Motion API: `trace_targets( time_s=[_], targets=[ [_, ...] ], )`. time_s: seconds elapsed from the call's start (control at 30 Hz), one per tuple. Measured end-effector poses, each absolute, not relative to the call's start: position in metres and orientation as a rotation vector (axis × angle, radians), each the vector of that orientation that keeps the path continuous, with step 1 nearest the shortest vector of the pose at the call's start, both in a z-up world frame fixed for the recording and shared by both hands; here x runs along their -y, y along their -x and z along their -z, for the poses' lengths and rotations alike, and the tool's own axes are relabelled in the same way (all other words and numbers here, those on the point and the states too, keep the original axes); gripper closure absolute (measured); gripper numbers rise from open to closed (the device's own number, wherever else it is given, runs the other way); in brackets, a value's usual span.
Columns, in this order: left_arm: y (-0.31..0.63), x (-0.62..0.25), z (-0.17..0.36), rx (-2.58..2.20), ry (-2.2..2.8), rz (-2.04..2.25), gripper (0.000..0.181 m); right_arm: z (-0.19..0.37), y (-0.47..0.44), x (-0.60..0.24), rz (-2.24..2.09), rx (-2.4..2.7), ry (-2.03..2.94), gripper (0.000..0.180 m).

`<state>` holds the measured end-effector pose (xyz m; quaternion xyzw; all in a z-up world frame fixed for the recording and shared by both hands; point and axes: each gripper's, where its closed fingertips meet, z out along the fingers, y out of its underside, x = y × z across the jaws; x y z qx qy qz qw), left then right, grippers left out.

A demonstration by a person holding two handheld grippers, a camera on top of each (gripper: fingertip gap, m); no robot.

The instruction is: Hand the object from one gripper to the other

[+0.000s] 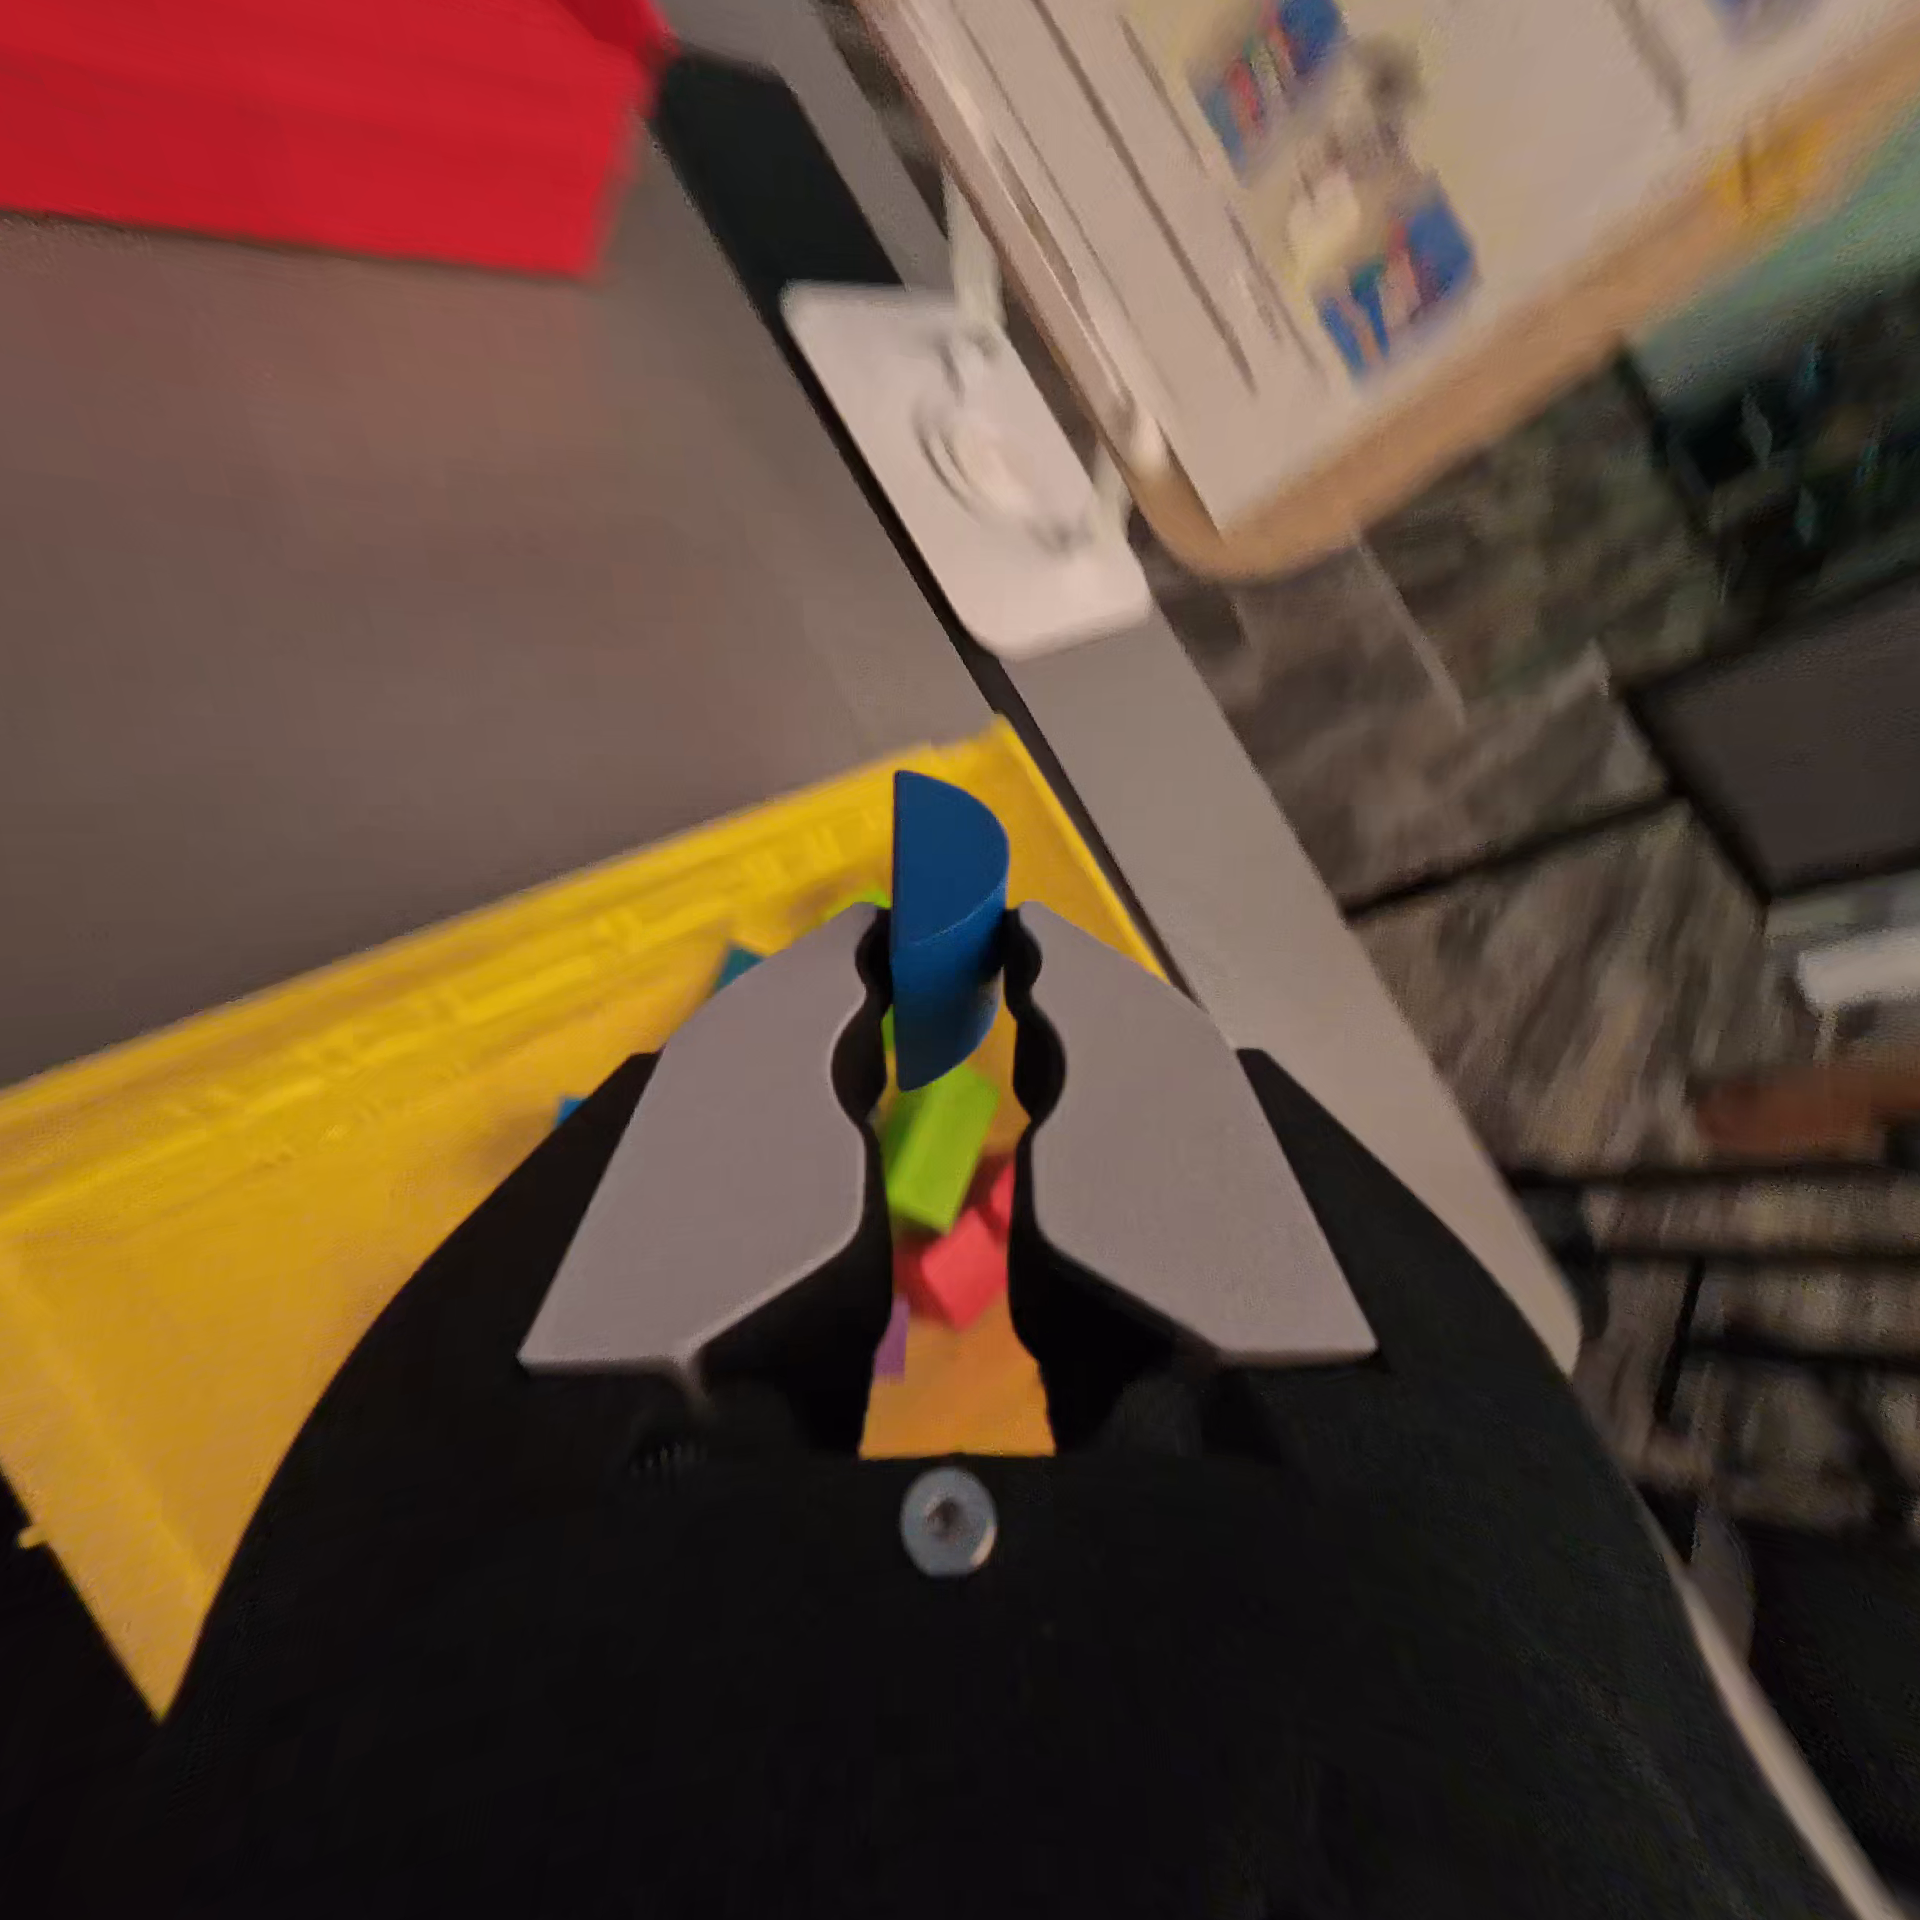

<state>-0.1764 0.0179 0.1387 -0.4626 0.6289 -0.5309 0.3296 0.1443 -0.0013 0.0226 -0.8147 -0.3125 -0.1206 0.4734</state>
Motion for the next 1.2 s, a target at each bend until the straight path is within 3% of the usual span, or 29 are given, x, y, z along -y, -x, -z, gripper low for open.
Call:
trace_targets(
  time_s=[0.1, 0.37, 0.57, 1.2],
  targets=[
    [0.177, -0.02, -0.147, -1.56, 1.115, 1.293, 0.157, 0.013, -0.177, 0.016, 0.19, 0.681, 2.199, 0.159],
    [0.166, 0.004, -0.144, -1.622, 1.072, 1.326, 0.154, 0.099, -0.111, 0.071, -0.362, 1.212, 2.395, 0.159],
    [0.161, 0.01, -0.132, -1.689, 1.077, 1.261, 0.154, 0.12, -0.082, 0.08, -0.557, 1.376, 2.352, 0.159],
    [0.164, 0.013, -0.132, -1.698, 1.096, 1.307, 0.154, 0.144, -0.095, 0.088, -0.48, 1.399, 2.511, 0.158]
  ],
)
